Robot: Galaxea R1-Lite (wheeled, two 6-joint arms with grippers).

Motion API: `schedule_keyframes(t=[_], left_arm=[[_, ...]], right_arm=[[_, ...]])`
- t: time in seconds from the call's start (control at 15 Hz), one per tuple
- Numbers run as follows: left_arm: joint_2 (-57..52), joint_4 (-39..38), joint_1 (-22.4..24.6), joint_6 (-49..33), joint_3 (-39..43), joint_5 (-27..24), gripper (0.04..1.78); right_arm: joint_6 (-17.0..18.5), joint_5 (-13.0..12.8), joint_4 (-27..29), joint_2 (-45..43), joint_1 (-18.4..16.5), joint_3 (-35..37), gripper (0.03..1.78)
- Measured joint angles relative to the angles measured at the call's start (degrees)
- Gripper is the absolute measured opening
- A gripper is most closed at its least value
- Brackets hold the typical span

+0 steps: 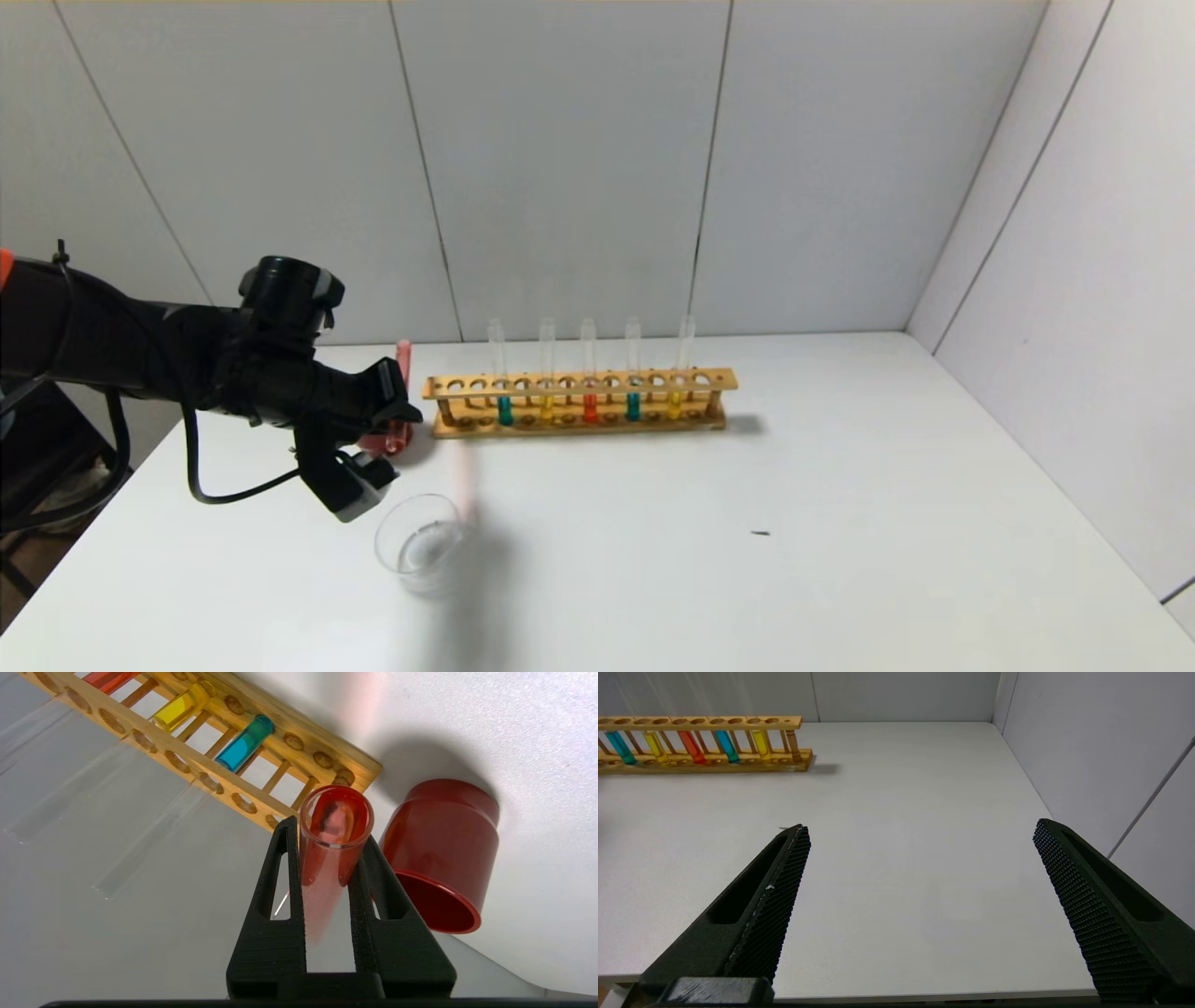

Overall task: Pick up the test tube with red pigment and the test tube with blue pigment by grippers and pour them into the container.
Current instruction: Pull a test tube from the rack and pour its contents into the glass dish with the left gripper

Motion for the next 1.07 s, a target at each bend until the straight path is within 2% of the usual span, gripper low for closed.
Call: schedule_keyframes(t=[1.07], left_arm=[[0.49, -0.02, 0.02, 3.78, -0.56, 0.05, 0.32]], right_arm=[[0.00, 0.00, 0.00, 0.00, 0.00, 0.00, 1.75]])
